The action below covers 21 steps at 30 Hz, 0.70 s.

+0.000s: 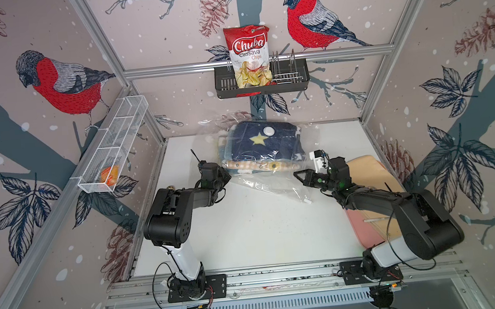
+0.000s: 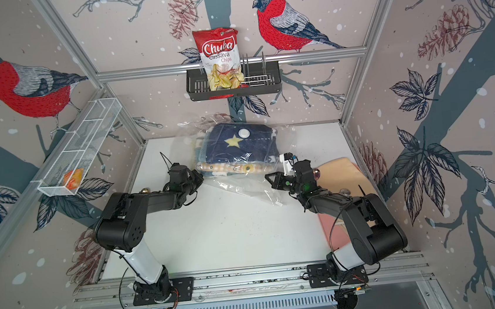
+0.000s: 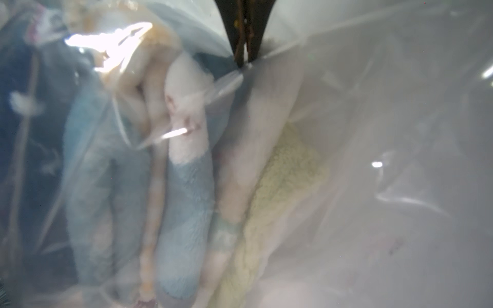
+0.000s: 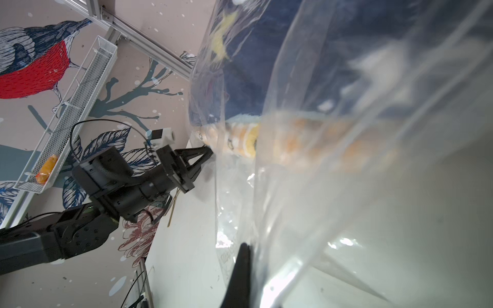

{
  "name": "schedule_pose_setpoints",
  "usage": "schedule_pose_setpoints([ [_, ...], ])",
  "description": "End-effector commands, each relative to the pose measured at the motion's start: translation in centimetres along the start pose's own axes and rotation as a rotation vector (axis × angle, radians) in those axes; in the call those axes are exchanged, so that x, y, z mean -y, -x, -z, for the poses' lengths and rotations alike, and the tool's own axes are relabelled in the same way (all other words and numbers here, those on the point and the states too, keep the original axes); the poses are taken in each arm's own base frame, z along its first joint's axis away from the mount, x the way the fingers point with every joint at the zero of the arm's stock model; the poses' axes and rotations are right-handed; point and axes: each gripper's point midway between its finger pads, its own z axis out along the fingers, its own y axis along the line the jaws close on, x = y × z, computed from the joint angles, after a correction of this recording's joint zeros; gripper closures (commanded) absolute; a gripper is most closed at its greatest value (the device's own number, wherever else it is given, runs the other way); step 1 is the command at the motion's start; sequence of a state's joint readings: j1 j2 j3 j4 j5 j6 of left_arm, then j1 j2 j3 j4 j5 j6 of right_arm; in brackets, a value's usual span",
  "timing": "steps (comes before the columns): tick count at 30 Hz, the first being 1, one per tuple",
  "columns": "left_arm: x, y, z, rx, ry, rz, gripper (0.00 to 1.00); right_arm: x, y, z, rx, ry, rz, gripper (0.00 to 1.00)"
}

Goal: Take the blanket out of the vacuum bag
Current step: Adjust the vacuum bag at the center of the board.

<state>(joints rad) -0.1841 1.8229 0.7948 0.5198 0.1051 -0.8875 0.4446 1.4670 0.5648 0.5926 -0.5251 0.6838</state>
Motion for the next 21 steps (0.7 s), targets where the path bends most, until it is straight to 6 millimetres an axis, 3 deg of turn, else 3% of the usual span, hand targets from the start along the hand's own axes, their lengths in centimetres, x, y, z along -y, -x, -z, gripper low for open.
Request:
schedule_pose_setpoints([
  [1, 1.5, 2.3, -0.7, 0.058, -0.07, 0.023, 1.0, -2.0, -1.1, -1.1, 0.001, 0.002, -0.004, 1.0],
  [11, 1.5, 8.0, -1.6, 0.112, -0.057, 0.038, 1.0, -10.6, -7.6, -6.6, -0.041, 0.134, -0.081, 1.0],
  [13, 3.0, 9.3, -1.4, 0.121, -0.072, 0.012, 1.0, -12.0, -9.0, -8.0, -0.063, 0.152, -0.082, 1.0],
  [16, 4.5, 10.8, 0.1, 0.146, -0.066, -0.032, 1.0, -14.0, -10.2, -9.8, -0.079, 0.199, -0.102, 1.0],
  [21, 6.8, 12.1, 5.7, 0.224, -0.092, -0.052, 1.0, -16.4, -10.9, -12.0, -0.106, 0.26, -0.118, 1.0],
])
